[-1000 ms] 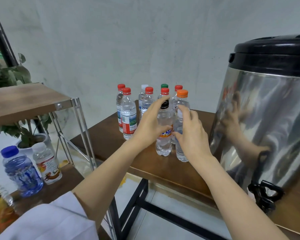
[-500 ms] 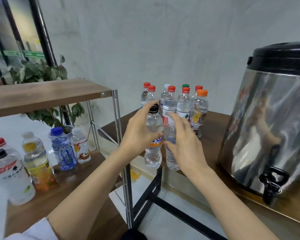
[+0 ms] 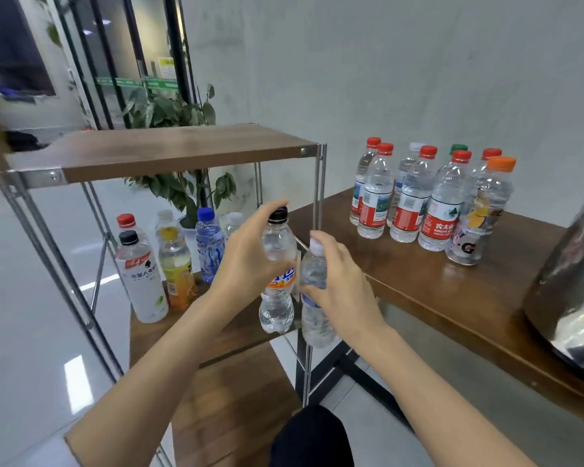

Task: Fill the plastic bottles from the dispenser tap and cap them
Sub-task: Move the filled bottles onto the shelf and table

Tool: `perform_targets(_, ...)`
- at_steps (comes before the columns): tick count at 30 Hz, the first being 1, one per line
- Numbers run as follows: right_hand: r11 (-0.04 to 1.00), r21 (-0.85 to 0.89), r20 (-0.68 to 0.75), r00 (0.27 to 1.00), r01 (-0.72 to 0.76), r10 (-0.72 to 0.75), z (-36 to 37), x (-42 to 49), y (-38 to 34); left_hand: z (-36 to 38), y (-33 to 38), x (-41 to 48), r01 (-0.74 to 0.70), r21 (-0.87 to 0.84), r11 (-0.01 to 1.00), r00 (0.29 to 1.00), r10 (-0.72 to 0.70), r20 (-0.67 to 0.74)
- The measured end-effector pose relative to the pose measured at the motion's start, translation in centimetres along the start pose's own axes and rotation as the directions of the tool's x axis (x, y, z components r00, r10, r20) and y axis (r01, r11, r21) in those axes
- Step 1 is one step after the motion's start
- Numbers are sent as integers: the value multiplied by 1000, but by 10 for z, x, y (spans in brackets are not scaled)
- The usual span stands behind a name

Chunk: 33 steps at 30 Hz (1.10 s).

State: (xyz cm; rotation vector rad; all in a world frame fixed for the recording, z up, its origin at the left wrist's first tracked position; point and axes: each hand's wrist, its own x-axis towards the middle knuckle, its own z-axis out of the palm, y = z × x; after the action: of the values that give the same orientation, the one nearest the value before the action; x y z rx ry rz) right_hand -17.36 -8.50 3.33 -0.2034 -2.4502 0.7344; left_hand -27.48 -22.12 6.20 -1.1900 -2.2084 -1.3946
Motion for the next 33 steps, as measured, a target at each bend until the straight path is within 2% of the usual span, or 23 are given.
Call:
perform_targets(10, 986, 166, 135, 990, 28, -51, 84, 33, -18, -31, -77, -20, 217, 82, 973, 972, -207, -112)
perform_targets(14, 964, 265, 186, 982, -17, -34, 109, 47, -12, -31, -105, -25, 254, 80, 964, 955, -237, -178)
perform_targets(21, 955, 296, 199, 977, 8, -70, 137, 74, 9, -22, -141, -18, 338, 130, 932, 927, -305, -220)
perform_targets(33, 955, 291, 227, 965, 63, -133, 164, 121, 31, -10, -183, 16, 267, 237, 934, 938, -195, -286)
